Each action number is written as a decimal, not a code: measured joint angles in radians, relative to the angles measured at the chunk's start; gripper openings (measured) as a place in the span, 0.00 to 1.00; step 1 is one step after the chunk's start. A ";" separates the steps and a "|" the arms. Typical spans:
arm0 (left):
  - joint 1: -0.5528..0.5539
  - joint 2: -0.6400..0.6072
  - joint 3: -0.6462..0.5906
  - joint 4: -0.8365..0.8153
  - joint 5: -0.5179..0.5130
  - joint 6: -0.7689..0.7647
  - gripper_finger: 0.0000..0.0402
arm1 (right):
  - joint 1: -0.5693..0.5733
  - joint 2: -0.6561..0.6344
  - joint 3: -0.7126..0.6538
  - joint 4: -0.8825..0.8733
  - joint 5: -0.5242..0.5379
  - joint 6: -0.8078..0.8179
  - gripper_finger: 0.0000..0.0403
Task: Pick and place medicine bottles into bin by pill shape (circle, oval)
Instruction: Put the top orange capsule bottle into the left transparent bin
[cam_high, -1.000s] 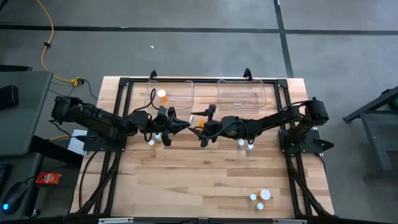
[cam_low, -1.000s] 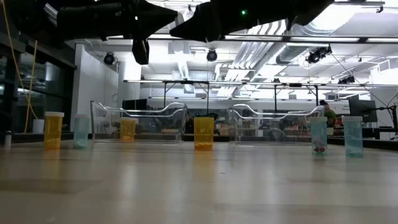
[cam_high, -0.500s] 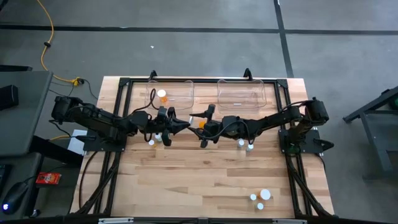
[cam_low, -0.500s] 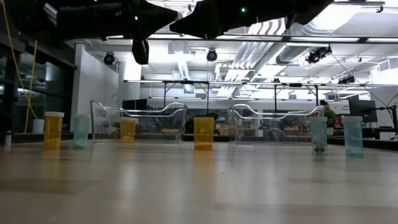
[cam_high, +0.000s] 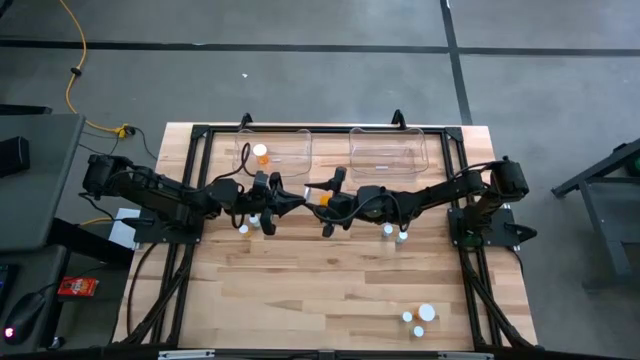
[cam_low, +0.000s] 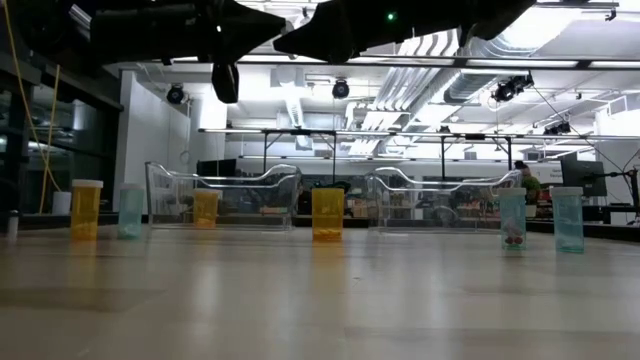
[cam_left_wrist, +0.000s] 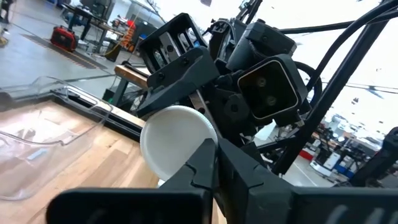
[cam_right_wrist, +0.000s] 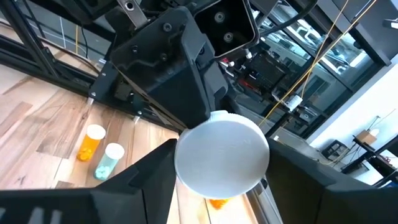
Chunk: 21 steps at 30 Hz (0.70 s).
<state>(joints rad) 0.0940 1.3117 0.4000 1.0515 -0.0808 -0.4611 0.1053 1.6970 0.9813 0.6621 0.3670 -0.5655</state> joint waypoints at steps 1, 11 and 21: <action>0.000 0.000 0.000 0.000 -0.005 0.008 0.02 | 0.000 0.000 0.000 0.000 0.000 0.000 0.52; 0.000 0.000 0.000 0.000 -0.039 0.082 0.23 | 0.001 -0.008 0.000 -0.019 0.003 0.000 0.52; 0.005 -0.052 0.000 -0.066 -0.033 0.137 0.46 | -0.004 -0.114 0.006 -0.362 0.082 0.143 0.52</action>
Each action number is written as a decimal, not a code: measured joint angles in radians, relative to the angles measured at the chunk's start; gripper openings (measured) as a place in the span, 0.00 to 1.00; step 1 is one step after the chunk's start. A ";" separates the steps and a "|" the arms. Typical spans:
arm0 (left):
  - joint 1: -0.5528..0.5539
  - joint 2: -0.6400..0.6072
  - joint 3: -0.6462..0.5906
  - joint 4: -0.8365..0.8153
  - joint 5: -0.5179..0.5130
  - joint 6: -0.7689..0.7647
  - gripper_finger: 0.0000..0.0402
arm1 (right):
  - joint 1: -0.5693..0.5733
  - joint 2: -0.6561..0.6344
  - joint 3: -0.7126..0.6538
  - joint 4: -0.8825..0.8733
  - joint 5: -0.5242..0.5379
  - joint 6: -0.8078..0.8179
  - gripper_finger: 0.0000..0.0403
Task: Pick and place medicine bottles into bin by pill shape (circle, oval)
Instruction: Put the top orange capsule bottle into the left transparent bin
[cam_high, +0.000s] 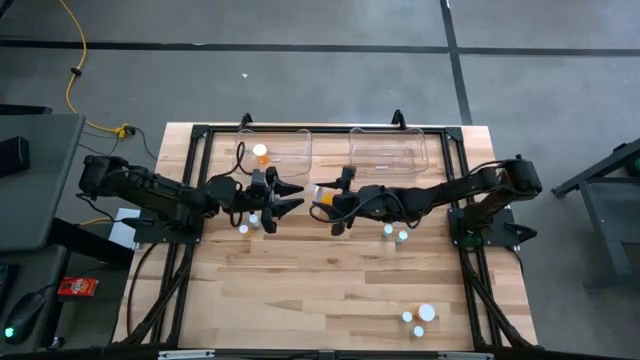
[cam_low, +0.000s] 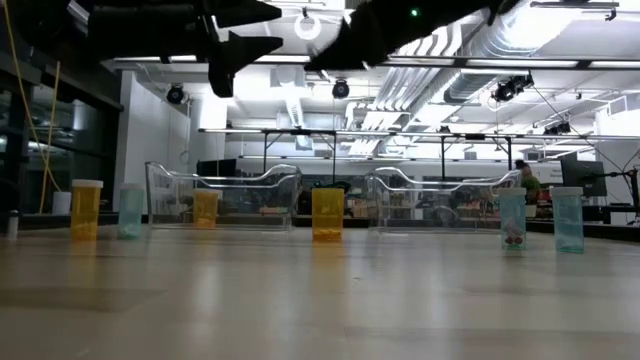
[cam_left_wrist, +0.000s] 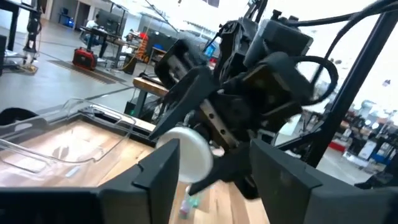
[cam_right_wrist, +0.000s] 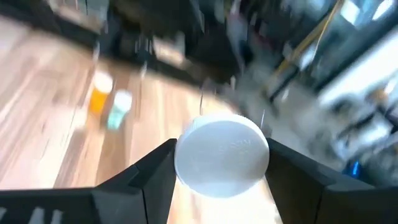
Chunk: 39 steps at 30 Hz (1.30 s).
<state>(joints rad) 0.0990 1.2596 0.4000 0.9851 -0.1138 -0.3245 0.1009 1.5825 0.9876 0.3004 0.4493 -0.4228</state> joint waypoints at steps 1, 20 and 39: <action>0.000 -0.015 0.000 -0.021 -0.003 0.009 0.47 | -0.006 -0.011 0.019 -0.103 0.013 0.052 0.52; 0.000 -0.112 0.000 -0.205 -0.017 0.041 0.49 | -0.225 0.270 0.532 -1.025 -0.403 0.503 0.52; -0.002 -0.412 0.000 -0.594 -0.054 0.066 0.49 | -0.225 0.364 0.519 -0.995 -0.435 0.582 0.55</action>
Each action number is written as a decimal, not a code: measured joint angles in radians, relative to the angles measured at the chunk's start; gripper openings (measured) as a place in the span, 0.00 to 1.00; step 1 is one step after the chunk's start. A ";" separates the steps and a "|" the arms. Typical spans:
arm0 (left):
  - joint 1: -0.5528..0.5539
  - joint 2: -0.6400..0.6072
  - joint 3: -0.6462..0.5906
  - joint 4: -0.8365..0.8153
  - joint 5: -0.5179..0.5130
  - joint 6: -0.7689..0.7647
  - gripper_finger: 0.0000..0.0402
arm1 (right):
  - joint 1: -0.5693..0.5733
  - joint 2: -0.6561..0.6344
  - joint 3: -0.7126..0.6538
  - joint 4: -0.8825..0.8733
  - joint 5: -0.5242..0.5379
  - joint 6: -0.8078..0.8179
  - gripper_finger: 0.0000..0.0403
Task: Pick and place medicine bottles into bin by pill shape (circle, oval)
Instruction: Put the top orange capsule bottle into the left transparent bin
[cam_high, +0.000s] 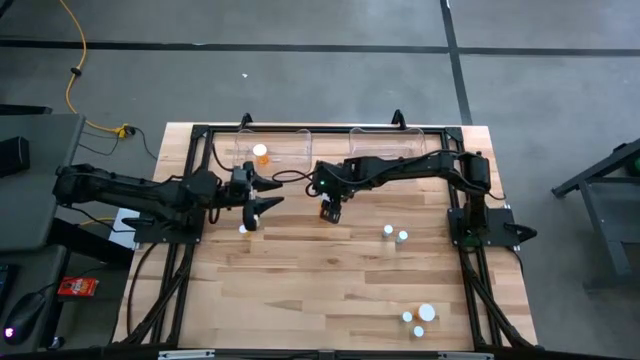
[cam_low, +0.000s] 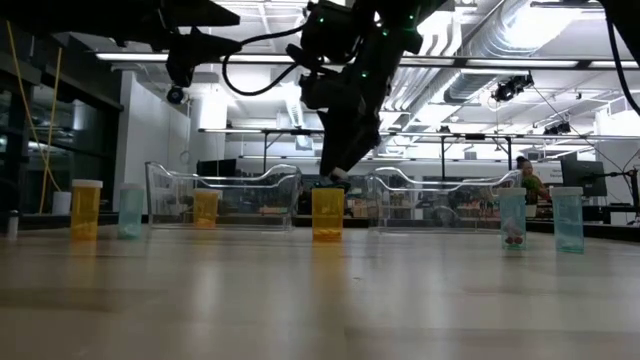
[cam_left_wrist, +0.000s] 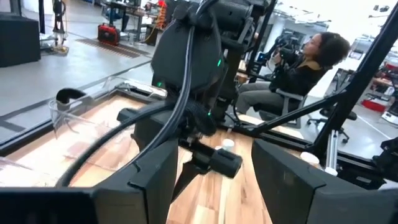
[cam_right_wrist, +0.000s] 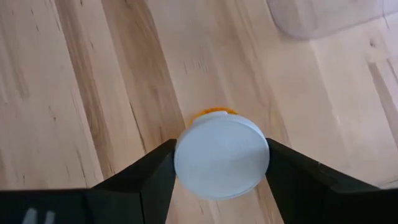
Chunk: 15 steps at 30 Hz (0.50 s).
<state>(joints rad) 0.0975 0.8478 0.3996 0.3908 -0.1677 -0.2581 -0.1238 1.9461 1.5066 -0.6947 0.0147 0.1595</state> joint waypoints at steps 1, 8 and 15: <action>0.000 0.000 0.000 -0.001 -0.001 0.000 0.49 | 0.000 0.000 0.000 0.008 0.000 0.004 0.55; 0.000 0.005 0.000 0.003 -0.002 -0.003 0.49 | 0.000 0.017 0.000 0.022 0.000 0.015 0.55; 0.000 0.006 0.000 0.006 -0.002 -0.003 0.49 | 0.000 0.048 0.000 0.016 0.003 -0.009 0.55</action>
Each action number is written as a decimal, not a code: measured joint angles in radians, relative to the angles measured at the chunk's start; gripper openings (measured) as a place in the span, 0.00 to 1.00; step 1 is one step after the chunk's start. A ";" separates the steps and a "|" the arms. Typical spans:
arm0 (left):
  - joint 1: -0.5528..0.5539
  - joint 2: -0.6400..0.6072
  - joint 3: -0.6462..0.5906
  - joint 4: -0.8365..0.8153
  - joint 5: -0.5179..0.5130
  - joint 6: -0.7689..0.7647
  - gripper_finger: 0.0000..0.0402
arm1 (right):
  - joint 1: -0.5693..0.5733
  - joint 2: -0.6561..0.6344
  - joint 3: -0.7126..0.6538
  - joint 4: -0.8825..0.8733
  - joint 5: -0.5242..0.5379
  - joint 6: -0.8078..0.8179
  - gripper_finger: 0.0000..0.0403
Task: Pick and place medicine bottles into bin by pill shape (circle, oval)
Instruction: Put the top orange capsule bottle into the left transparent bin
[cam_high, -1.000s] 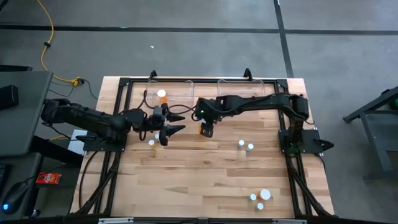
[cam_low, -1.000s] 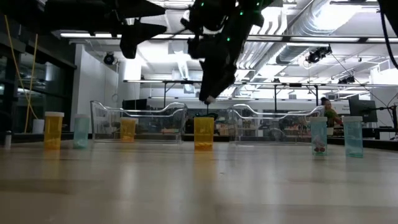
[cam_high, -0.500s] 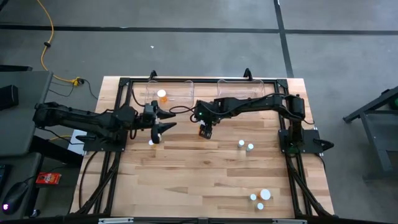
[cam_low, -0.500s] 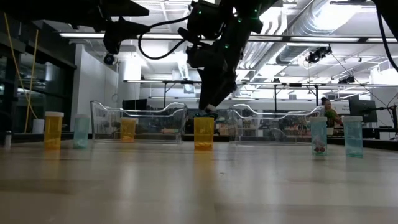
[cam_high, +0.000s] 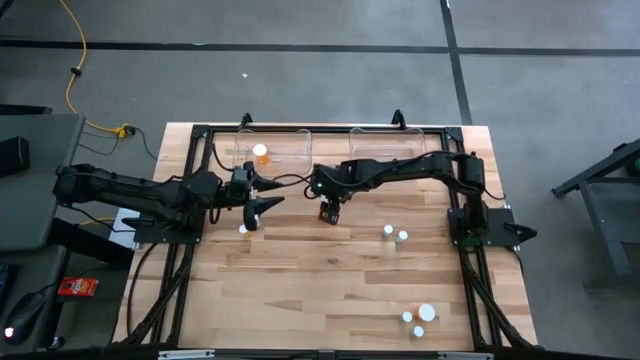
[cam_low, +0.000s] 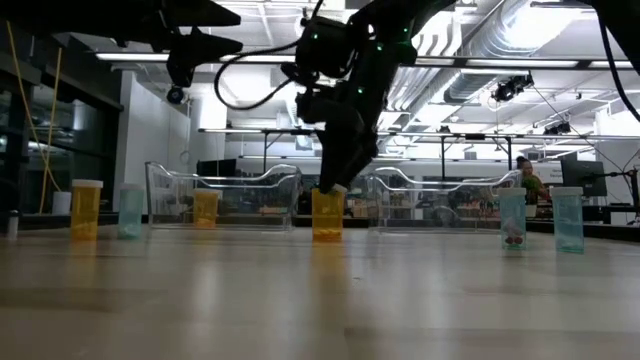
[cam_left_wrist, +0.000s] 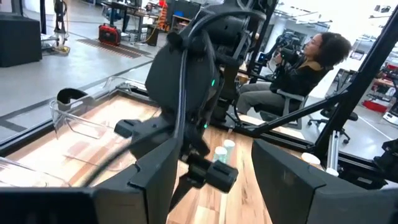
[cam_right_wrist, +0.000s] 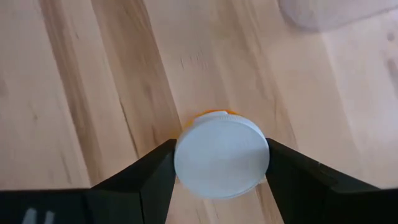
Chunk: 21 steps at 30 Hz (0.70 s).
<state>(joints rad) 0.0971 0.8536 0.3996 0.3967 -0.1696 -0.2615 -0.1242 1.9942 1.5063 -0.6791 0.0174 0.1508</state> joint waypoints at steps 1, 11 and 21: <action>0.000 0.000 0.000 0.000 0.000 0.000 0.49 | 0.000 0.005 0.000 -0.007 0.000 -0.002 0.55; -0.001 0.000 0.000 0.003 0.000 0.000 0.49 | 0.000 0.009 0.007 0.007 0.037 -0.028 0.55; -0.001 0.035 0.000 -0.010 0.000 -0.015 0.49 | -0.005 0.033 0.053 -0.033 0.032 -0.028 0.55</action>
<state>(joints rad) 0.0963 0.8884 0.4000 0.3866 -0.1699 -0.2768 -0.1293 2.0271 1.5593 -0.7123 0.0490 0.1226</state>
